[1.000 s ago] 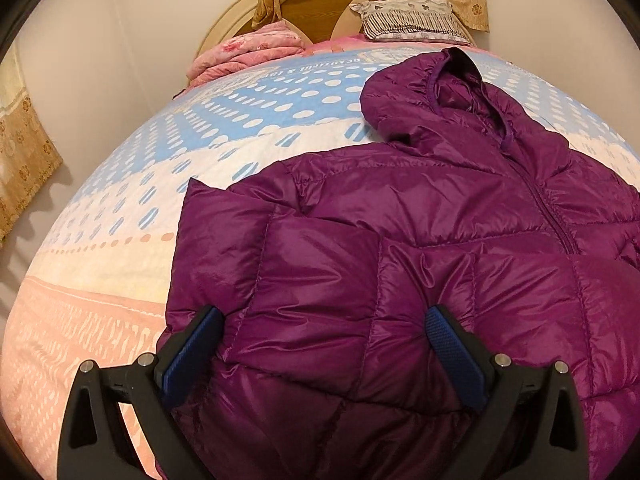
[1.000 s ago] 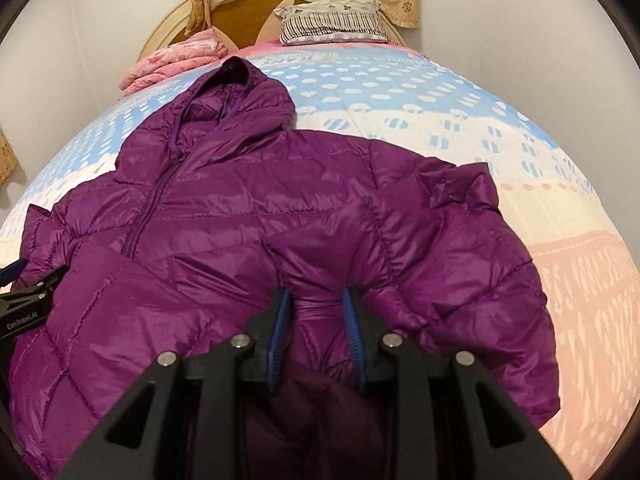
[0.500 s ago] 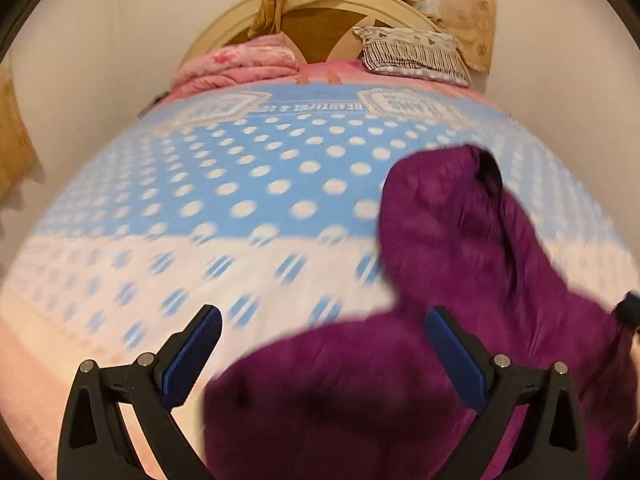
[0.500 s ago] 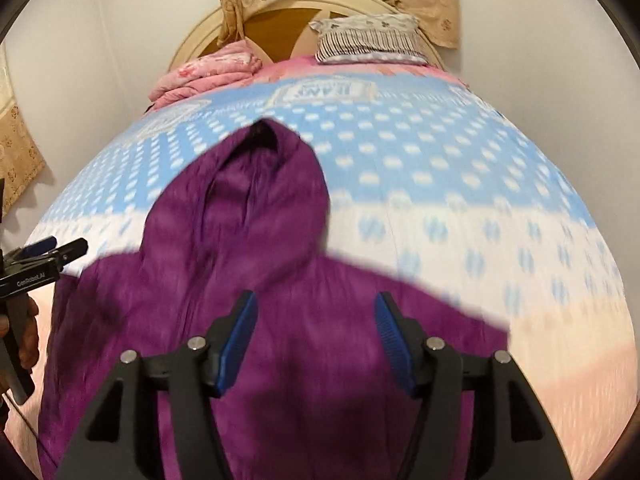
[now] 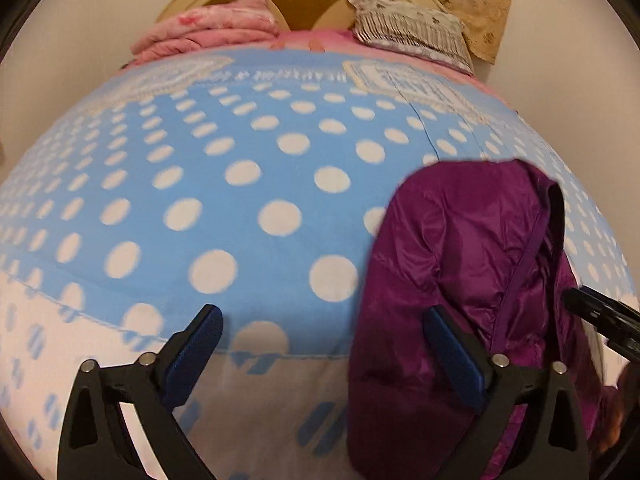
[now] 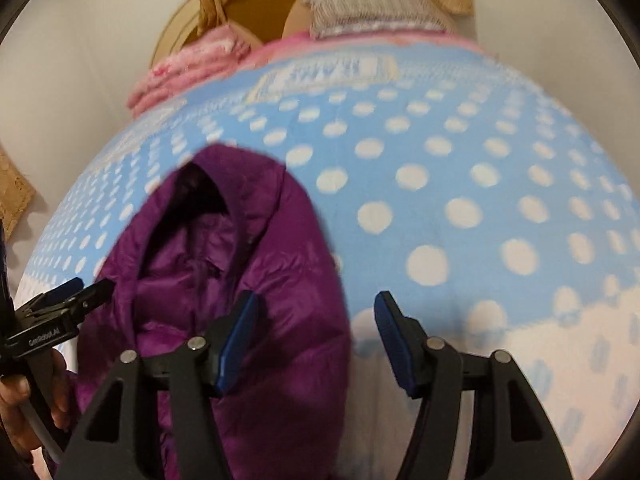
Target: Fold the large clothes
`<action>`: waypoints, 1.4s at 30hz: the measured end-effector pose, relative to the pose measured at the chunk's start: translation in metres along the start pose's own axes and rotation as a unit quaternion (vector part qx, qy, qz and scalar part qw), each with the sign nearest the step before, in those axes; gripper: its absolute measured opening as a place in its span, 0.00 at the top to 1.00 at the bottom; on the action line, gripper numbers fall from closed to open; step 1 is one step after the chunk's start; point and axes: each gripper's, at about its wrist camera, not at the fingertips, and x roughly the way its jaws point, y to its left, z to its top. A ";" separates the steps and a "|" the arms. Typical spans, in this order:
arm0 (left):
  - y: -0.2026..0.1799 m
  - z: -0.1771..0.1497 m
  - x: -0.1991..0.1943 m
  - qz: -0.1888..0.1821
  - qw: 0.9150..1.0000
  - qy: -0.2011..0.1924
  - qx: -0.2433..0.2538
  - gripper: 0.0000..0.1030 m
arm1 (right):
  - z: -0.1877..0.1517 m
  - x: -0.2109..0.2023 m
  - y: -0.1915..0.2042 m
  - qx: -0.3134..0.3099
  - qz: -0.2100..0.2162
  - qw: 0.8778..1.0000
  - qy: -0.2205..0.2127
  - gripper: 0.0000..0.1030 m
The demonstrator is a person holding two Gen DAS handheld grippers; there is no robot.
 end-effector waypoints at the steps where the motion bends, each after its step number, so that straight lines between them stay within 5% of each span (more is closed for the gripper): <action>1: -0.002 -0.003 0.003 -0.010 1.000 0.004 0.009 0.34 | -0.001 0.003 0.000 -0.005 0.003 1.000 0.002 0.61; 2: -0.008 -0.006 0.004 -0.013 0.999 -0.002 0.031 0.36 | -0.003 0.003 0.001 -0.014 0.001 1.000 -0.001 0.68; 3: -0.012 -0.008 0.001 -0.020 0.999 -0.010 0.047 0.57 | -0.004 0.002 0.003 -0.022 0.003 1.000 -0.001 0.84; 4: -0.016 -0.008 0.001 -0.033 0.998 -0.009 0.058 0.96 | -0.004 0.000 0.004 -0.025 0.008 1.000 -0.001 0.89; 17: -0.022 -0.023 -0.097 -0.074 0.987 -0.111 0.086 0.99 | -0.048 -0.096 0.019 -0.101 0.008 0.988 -0.120 0.93; 21: -0.029 -0.057 -0.142 -0.087 0.971 -0.184 0.127 0.99 | -0.076 -0.124 0.029 -0.161 0.010 0.973 -0.166 0.93; 26: -0.040 -0.114 -0.166 -0.049 0.949 -0.221 0.222 0.97 | -0.107 -0.126 0.017 -0.186 0.021 0.971 -0.152 0.91; 30: -0.036 -0.144 -0.161 -0.021 0.948 -0.179 0.260 0.89 | -0.127 -0.123 -0.011 -0.166 0.014 0.980 -0.105 0.69; 32: -0.028 -0.155 -0.164 -0.019 0.948 -0.170 0.268 0.71 | -0.132 -0.129 -0.024 -0.151 0.011 0.984 -0.097 0.69; 34: -0.016 -0.157 -0.168 -0.004 0.954 -0.172 0.247 0.16 | -0.131 -0.133 -0.035 -0.129 0.006 0.988 -0.089 0.63; 35: -0.011 -0.159 -0.172 0.000 0.955 -0.179 0.236 0.09 | -0.132 -0.135 -0.038 -0.122 0.002 0.989 -0.089 0.62; 42: 0.015 -0.151 -0.181 0.014 0.974 -0.166 0.151 0.06 | -0.132 -0.151 -0.026 -0.104 0.004 0.991 -0.082 0.61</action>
